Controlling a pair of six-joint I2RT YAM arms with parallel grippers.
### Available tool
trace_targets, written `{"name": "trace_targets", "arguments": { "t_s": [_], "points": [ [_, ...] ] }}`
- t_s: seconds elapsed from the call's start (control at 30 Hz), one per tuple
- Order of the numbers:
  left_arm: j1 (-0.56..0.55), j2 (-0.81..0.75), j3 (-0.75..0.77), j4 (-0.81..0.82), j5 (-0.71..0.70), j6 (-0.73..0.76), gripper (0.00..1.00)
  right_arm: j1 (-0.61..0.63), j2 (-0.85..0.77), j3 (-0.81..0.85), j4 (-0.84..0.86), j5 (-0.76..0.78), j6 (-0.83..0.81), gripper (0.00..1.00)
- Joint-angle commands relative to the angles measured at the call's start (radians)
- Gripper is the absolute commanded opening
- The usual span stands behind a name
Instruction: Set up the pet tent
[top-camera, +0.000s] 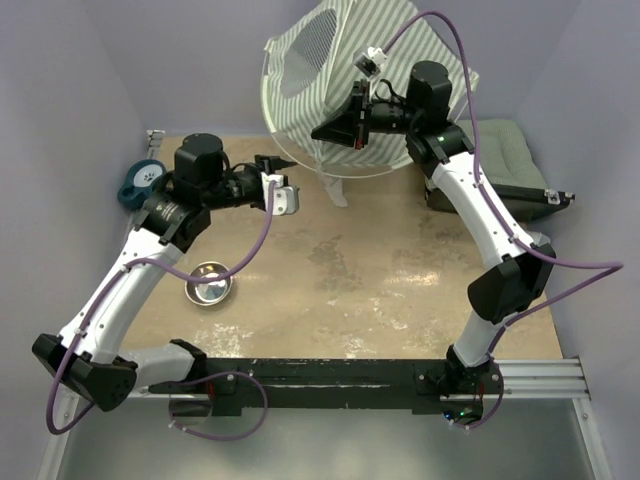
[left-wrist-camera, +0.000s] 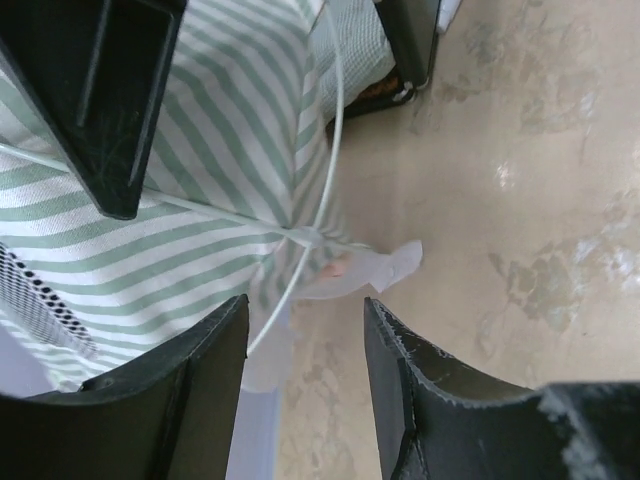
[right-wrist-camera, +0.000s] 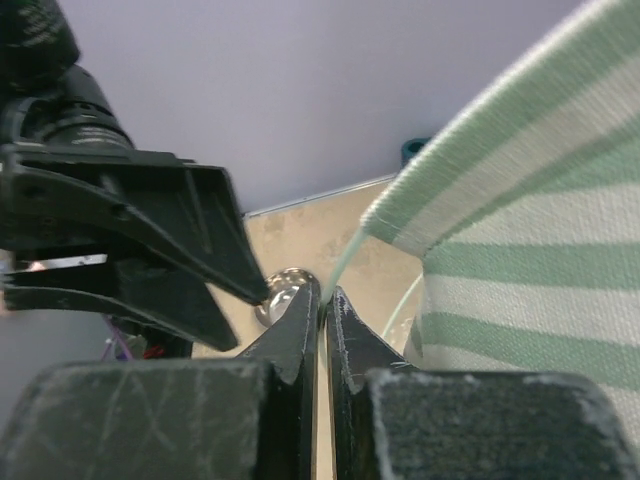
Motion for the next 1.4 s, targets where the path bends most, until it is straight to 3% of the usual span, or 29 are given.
{"name": "trace_targets", "arguments": {
  "t_s": [0.0, 0.2, 0.33, 0.47, 0.57, 0.6, 0.7, 0.83, 0.93, 1.07, 1.2, 1.37],
  "points": [
    [0.007, 0.05, 0.0, 0.004, -0.06, 0.171, 0.54, 0.005, -0.05, 0.01, 0.083, -0.083, 0.047, 0.0],
    [0.007, 0.107, 0.029, -0.014, -0.054, 0.235, 0.54, 0.007, -0.059, -0.003, 0.085, -0.121, 0.08, 0.0],
    [0.007, 0.154, 0.036, -0.04, -0.065, 0.271, 0.46, 0.01, -0.068, -0.024, 0.117, -0.146, 0.125, 0.0],
    [0.005, 0.185, 0.036, 0.012, -0.077, 0.266, 0.3, 0.02, -0.071, -0.036, 0.125, -0.175, 0.149, 0.0],
    [0.005, 0.199, 0.065, 0.019, -0.048, 0.199, 0.0, 0.02, -0.071, -0.036, 0.103, -0.155, 0.137, 0.04],
    [0.005, 0.203, 0.077, 0.018, -0.036, 0.152, 0.0, 0.019, -0.067, -0.027, 0.059, -0.122, 0.104, 0.21],
    [0.005, 0.205, 0.103, 0.018, -0.024, -0.017, 0.0, 0.014, -0.059, 0.065, -0.068, 0.044, -0.028, 0.59],
    [0.007, 0.209, 0.146, 0.102, -0.063, -0.385, 0.0, -0.015, -0.066, 0.195, -0.093, 0.329, -0.133, 0.81],
    [0.01, 0.225, 0.183, 0.148, -0.071, -0.633, 0.0, -0.073, -0.114, 0.165, 0.047, 0.423, -0.073, 0.91],
    [0.034, 0.245, 0.183, 0.242, -0.122, -0.913, 0.0, -0.125, -0.175, 0.103, 0.193, 0.46, -0.045, 0.93],
    [0.123, 0.292, 0.2, 0.282, -0.149, -1.089, 0.0, -0.161, -0.177, 0.1, 0.105, 0.52, -0.122, 0.93],
    [0.229, 0.367, 0.221, 0.341, -0.26, -1.149, 0.0, -0.216, -0.149, 0.098, -0.045, 0.612, -0.264, 0.92]
  ]
}}
